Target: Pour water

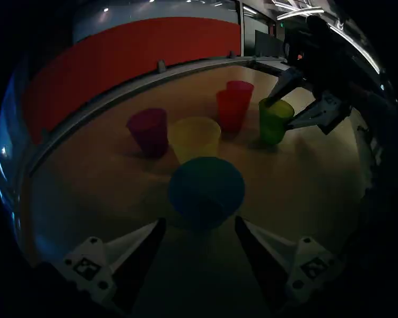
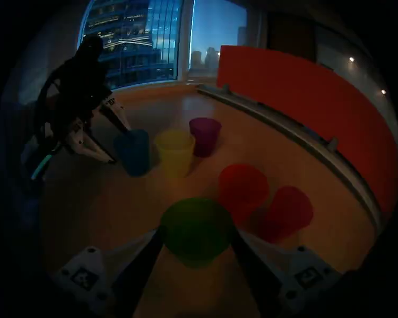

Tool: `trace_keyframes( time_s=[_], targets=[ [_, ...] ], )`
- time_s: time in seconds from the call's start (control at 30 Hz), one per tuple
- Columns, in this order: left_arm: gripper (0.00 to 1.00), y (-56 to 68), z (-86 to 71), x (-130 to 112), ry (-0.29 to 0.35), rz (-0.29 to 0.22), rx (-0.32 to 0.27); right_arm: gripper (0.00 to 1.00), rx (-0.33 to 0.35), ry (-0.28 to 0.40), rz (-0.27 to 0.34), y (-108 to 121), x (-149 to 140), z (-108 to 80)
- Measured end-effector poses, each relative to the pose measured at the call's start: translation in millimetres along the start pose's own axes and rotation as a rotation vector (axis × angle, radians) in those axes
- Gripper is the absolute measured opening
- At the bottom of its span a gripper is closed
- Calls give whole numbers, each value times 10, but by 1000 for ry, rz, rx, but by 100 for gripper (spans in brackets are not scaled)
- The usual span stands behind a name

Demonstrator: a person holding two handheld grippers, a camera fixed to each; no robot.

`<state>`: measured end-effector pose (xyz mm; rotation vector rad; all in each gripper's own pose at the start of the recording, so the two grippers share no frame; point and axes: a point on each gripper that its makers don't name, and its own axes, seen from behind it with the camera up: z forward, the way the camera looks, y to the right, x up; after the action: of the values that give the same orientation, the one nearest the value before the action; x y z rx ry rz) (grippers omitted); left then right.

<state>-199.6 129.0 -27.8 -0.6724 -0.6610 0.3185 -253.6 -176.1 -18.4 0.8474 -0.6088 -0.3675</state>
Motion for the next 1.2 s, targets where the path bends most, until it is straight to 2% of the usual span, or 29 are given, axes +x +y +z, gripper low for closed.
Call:
trace_keyframes(
  time_s=[0.3,0.8,1.2],
  targets=[
    [93,-6,-115,-32,14,-13,10,97,-4,4,11,5,-39,8],
    [94,60,-147,0,16,-8,9,98,-12,-1,37,15,-140,-62],
    [95,67,-175,-14,18,-19,14,98,-22,-10,54,26,-185,-87]
  ],
)
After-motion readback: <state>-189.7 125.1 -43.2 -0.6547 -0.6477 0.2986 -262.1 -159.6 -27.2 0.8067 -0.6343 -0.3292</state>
